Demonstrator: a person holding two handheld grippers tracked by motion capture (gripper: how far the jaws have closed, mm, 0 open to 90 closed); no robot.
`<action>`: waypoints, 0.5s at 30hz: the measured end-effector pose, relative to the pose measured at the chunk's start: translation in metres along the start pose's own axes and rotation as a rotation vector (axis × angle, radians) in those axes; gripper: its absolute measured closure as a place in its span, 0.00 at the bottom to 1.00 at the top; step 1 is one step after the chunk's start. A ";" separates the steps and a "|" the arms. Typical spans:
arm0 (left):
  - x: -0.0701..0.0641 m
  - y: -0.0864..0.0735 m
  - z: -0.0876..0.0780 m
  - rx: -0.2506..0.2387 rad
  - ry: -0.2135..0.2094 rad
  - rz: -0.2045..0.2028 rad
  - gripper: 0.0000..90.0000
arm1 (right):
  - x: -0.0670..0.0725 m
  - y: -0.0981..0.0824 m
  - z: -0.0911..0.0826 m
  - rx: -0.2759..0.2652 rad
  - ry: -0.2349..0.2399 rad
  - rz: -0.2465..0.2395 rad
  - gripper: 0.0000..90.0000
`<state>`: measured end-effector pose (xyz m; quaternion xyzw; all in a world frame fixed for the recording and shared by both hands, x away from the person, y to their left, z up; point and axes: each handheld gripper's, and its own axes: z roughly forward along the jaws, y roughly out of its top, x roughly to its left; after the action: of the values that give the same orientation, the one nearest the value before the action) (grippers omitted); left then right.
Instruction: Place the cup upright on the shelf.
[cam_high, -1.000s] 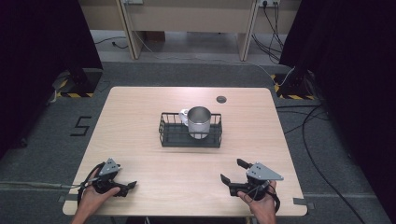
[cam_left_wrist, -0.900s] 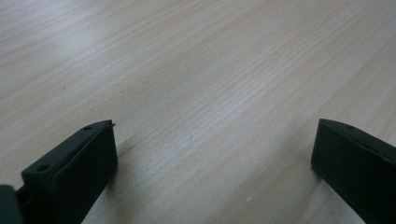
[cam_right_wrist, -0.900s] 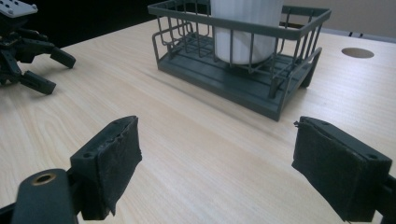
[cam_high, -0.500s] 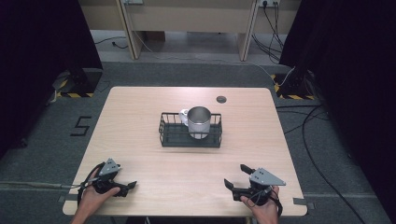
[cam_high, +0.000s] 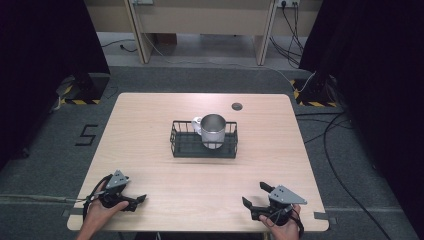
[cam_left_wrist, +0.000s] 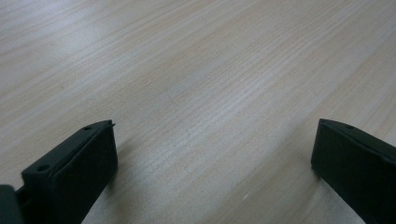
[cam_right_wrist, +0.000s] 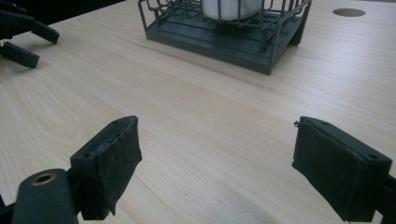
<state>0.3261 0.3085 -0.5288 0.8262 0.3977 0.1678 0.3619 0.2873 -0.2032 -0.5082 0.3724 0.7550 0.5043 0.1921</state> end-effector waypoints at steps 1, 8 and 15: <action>0.000 0.000 0.000 0.000 0.000 -0.001 0.00 | -0.001 -0.001 0.000 -0.001 0.000 -0.001 0.17; 0.000 0.000 0.000 0.002 -0.001 -0.001 0.00 | -0.001 -0.005 -0.003 0.001 -0.004 0.009 0.17; 0.000 0.000 0.000 0.002 -0.001 -0.001 0.00 | -0.002 -0.009 -0.006 0.016 -0.012 0.025 0.17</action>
<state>0.3255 0.3085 -0.5287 0.8265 0.3979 0.1669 0.3615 0.2814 -0.2108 -0.5135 0.3864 0.7533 0.4983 0.1871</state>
